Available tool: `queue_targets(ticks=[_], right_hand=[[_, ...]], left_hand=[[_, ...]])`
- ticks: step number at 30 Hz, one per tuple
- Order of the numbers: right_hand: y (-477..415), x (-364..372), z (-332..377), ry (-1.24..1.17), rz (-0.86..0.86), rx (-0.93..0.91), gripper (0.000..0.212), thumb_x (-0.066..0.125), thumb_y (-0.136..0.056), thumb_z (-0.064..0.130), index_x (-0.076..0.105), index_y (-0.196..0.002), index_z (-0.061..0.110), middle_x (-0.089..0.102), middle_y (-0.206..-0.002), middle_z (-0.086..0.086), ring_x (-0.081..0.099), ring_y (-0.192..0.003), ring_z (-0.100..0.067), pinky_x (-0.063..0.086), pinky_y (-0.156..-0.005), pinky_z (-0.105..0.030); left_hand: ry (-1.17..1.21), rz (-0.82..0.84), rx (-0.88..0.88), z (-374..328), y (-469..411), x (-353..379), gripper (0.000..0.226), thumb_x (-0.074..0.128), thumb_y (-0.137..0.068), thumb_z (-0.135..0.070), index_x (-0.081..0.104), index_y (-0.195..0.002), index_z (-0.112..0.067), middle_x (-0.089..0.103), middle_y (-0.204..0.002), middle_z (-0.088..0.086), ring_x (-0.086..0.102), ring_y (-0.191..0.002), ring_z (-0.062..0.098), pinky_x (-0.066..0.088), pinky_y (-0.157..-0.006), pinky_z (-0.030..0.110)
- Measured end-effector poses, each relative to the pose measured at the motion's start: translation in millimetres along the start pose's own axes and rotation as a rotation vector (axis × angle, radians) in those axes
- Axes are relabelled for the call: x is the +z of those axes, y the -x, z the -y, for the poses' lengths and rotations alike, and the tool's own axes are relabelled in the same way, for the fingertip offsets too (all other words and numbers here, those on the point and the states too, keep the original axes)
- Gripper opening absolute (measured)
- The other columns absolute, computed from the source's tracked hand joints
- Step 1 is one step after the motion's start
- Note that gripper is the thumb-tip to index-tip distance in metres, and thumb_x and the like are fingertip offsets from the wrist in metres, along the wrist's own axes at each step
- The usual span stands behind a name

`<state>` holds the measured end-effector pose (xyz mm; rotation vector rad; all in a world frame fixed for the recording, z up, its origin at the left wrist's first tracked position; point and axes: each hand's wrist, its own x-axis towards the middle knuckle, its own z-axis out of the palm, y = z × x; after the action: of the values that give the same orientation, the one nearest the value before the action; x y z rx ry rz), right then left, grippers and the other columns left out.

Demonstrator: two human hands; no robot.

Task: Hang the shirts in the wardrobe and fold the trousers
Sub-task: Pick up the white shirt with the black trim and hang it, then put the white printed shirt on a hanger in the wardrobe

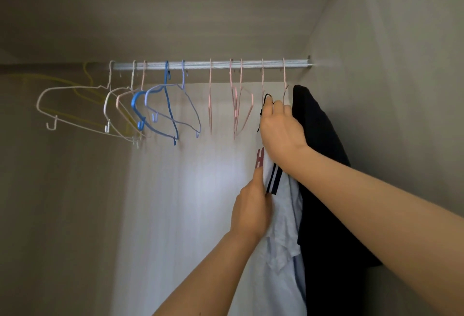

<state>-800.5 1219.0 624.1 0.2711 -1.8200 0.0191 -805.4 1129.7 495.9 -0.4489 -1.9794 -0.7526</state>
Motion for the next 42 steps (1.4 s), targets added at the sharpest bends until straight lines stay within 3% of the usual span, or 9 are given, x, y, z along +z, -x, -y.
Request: queue_targets(ticks=[6,9,14,18,22,28,31,36,42], right_hand=[[28,-16,8,-0.006,0.071,-0.036,0.072,0.05,-0.094,0.008,0.007,-0.15,-0.004,-0.003,-0.157,-0.03,0.011,-0.145,-0.043,0.029,-0.116,-0.045],[49,-27,15,-0.083,0.013,-0.079,0.064,0.047,-0.091,0.005,0.019,-0.149,-0.003,0.006,-0.158,-0.028,0.013,-0.145,-0.043,0.026,-0.116,-0.046],[93,-47,32,-0.178,-0.026,-0.119,0.054,0.048,-0.089,0.008,0.037,-0.141,-0.003,0.038,-0.147,-0.024,0.023,-0.144,-0.041,0.021,-0.118,-0.05],[137,-66,51,-0.204,0.017,-0.198,0.054,0.049,-0.092,0.017,0.038,-0.141,-0.001,0.048,-0.138,-0.021,0.025,-0.143,-0.037,0.019,-0.118,-0.05],[186,-79,78,-0.325,-0.023,-0.272,0.049,0.055,-0.086,0.014,0.05,-0.132,-0.005,0.059,-0.124,-0.024,0.041,-0.134,-0.041,0.031,-0.112,-0.053],[258,-95,136,-0.483,-0.014,-0.348,0.041,0.057,-0.082,0.016,0.058,-0.12,0.0,0.065,-0.107,-0.017,0.053,-0.12,-0.037,0.039,-0.105,-0.045],[296,-108,172,-0.609,0.017,-0.381,0.039,0.062,-0.078,0.012,0.061,-0.114,-0.001,0.066,-0.101,-0.017,0.058,-0.108,-0.038,0.045,-0.098,-0.044],[368,-133,234,-0.827,0.116,-0.458,0.037,0.062,-0.081,0.009,0.062,-0.117,0.0,0.068,-0.102,-0.014,0.06,-0.104,-0.034,0.049,-0.09,-0.039],[452,-164,300,-1.099,0.337,-0.634,0.037,0.064,-0.086,0.011,0.059,-0.121,0.001,0.067,-0.101,-0.014,0.062,-0.097,-0.03,0.054,-0.077,-0.038]], left_hand=[[-0.013,-0.003,0.002,-8,27,-20,0.019,0.044,-0.096,-0.007,0.045,-0.11,-0.02,0.059,-0.084,0.001,0.052,-0.066,0.01,0.047,-0.061,0.031],[0.13,-0.046,-0.079,-15,46,-37,0.01,0.048,-0.098,-0.02,0.054,-0.102,-0.015,0.065,-0.087,-0.001,0.059,-0.073,0.011,0.05,-0.066,0.03],[0.138,-0.086,-0.129,-20,86,-70,0.031,0.043,-0.102,-0.036,0.059,-0.092,-0.011,0.062,-0.078,0.0,0.053,-0.066,0.013,0.044,-0.062,0.03],[0.107,-0.129,-0.271,-18,124,-102,0.025,0.042,-0.102,-0.026,0.063,-0.111,-0.02,0.068,-0.09,-0.003,0.066,-0.077,0.019,0.054,-0.07,0.035],[-0.041,-0.159,-0.318,-15,177,-140,0.025,0.042,-0.101,-0.023,0.063,-0.116,-0.022,0.069,-0.089,-0.003,0.066,-0.08,0.017,0.055,-0.076,0.037],[-0.327,-0.159,-0.269,-16,272,-202,0.019,0.047,-0.099,-0.02,0.061,-0.112,-0.018,0.06,-0.065,-0.005,0.054,-0.062,0.009,0.045,-0.064,0.032],[-0.438,-0.138,-0.291,-16,319,-234,0.019,0.047,-0.1,-0.026,0.059,-0.115,-0.021,0.061,-0.07,-0.005,0.057,-0.067,0.012,0.048,-0.064,0.036],[-0.66,-0.117,-0.368,-16,394,-278,0.02,0.047,-0.101,-0.029,0.056,-0.118,-0.024,0.067,-0.089,-0.003,0.061,-0.079,0.018,0.054,-0.072,0.042],[-0.779,-0.169,-0.576,-26,493,-306,0.024,0.049,-0.101,-0.027,0.06,-0.12,-0.018,0.066,-0.089,-0.004,0.059,-0.082,0.015,0.047,-0.071,0.03]])
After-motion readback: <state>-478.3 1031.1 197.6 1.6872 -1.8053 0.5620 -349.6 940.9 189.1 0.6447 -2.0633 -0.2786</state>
